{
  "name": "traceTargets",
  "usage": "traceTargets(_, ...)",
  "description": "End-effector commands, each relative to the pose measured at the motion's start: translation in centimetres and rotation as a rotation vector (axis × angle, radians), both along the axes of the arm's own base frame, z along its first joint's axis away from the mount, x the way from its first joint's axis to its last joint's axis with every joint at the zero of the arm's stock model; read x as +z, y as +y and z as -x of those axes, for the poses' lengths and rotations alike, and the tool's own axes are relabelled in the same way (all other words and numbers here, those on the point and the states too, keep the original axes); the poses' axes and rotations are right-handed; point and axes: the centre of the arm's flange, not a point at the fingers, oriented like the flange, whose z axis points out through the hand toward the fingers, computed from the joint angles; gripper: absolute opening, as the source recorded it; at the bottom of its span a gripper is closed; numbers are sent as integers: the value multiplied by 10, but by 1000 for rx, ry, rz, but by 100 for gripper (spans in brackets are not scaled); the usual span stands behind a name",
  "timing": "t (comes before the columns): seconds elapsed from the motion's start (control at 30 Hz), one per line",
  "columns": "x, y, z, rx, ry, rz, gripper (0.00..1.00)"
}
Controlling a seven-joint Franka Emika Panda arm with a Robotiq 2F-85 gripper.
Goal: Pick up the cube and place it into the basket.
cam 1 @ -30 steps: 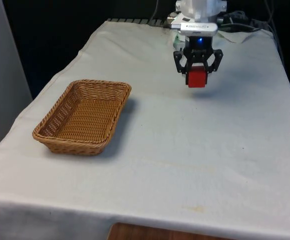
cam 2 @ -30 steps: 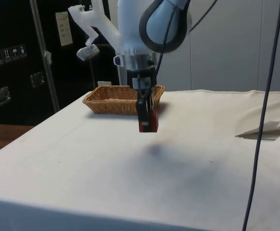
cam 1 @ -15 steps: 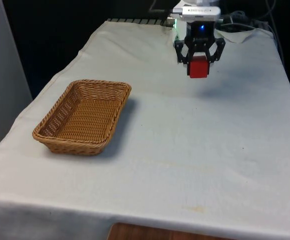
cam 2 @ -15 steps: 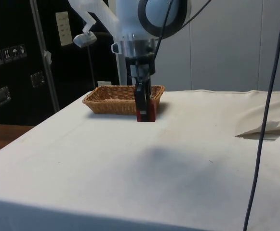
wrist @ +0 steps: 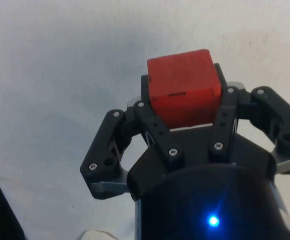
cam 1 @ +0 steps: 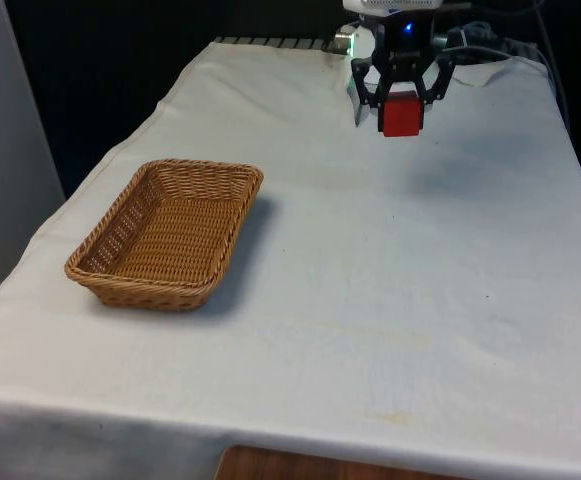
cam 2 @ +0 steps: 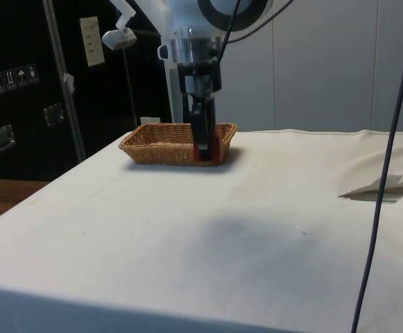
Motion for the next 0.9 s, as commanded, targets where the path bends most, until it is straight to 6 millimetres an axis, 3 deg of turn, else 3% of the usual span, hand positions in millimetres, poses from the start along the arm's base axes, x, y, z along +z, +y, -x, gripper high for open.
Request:
traceTargets(0.0,4,-1,0,-1,4,7,0)
traceTargets(0.87,58,0,-7,3,-9,-12,0)
